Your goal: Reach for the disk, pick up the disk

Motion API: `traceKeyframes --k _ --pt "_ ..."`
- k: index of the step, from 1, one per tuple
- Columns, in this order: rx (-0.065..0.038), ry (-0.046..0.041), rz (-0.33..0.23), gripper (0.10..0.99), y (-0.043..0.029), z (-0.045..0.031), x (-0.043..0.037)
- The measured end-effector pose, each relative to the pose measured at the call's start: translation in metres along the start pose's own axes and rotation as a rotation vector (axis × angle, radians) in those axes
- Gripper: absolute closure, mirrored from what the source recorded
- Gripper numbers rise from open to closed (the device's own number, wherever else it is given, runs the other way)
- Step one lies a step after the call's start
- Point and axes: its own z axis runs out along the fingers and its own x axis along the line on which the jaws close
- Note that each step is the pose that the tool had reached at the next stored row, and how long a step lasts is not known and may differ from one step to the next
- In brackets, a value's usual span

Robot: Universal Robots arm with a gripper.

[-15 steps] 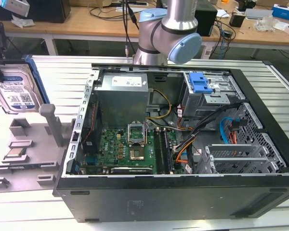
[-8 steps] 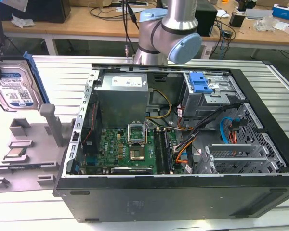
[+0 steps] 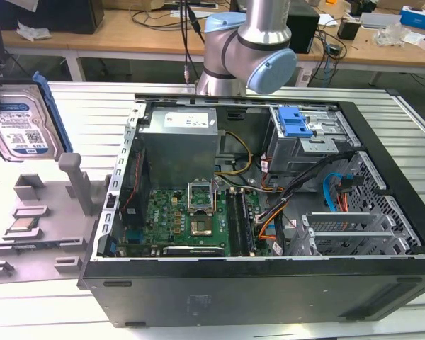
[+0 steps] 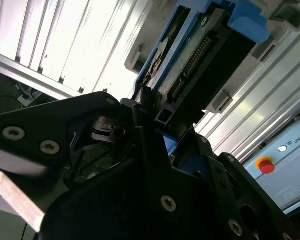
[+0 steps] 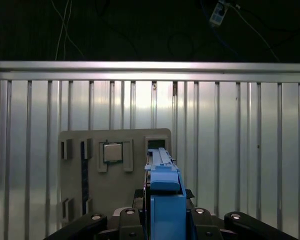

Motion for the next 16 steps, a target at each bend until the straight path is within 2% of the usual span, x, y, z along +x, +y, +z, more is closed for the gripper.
traceKeyframes --k 9,16 --pt "0.000 0.0001 0.000 0.722 0.0002 -0.0090 0.0002" --pt "0.000 0.0000 0.000 0.722 0.0006 -0.0214 0.0005"
